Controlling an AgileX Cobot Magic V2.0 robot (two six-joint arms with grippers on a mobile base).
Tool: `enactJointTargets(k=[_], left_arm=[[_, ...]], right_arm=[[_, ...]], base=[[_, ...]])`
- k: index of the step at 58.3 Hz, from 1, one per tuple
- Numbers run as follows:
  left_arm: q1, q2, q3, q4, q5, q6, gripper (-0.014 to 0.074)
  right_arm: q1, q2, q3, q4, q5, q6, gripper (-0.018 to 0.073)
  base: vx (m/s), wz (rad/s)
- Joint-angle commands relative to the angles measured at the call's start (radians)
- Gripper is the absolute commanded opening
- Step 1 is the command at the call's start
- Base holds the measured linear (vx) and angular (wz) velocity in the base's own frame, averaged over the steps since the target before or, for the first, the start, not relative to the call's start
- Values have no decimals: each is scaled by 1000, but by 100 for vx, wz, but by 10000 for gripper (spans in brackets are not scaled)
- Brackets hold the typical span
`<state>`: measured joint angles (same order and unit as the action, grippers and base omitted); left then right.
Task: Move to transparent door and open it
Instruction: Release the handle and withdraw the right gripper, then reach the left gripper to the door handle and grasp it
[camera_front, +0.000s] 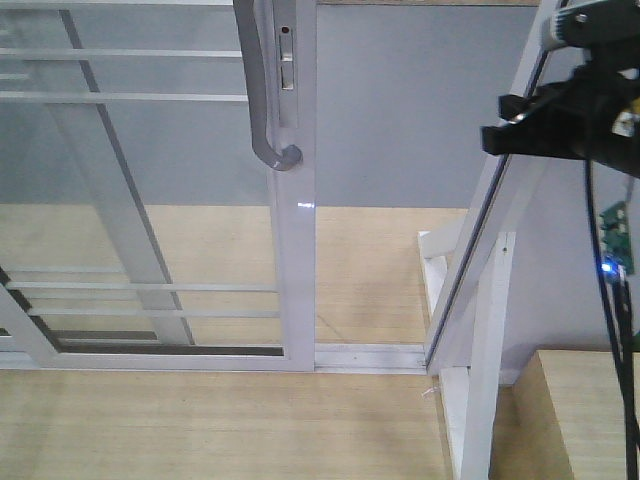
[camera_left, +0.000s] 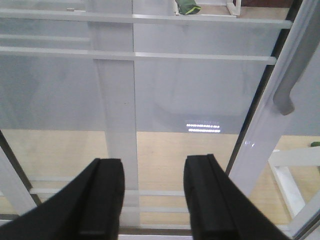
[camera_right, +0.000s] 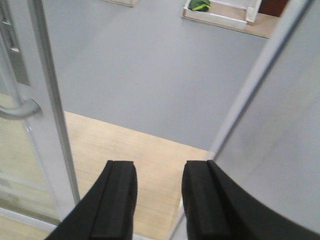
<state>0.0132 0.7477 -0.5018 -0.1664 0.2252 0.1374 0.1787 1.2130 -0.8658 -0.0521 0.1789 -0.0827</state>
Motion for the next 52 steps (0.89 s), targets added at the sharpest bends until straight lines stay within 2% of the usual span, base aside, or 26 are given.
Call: enactJointTargets(k=[1, 8, 16, 21, 41, 48, 52], left_arm=[[-5, -2, -26, -10, -61, 49, 419], [-17, -2, -26, -10, -52, 47, 419], [-88, 26, -26, -11, -102, 47, 419], [-146, 76, -27, -11, -179, 47, 419], [-386, 390, -51, -1, -663, 41, 446], [-436, 517, -125, -1, -732, 35, 498], [-444, 594, -195, -1, -748, 35, 526]], right_arm=[[-48, -124, 11, -9, 33, -36, 323], [-98, -234, 61, -9, 94, -52, 323], [-138, -320, 119, -5, 143, -47, 323], [-139, -352, 143, 0, 146, -44, 323], [-139, -361, 146, 1, 152, -17, 323], [-139, -361, 146, 1, 153, -17, 323], [-139, -361, 146, 1, 153, -14, 323]], base=[[0, 0], [0, 0], [0, 0], [0, 0], [0, 0], [0, 0], [0, 0]])
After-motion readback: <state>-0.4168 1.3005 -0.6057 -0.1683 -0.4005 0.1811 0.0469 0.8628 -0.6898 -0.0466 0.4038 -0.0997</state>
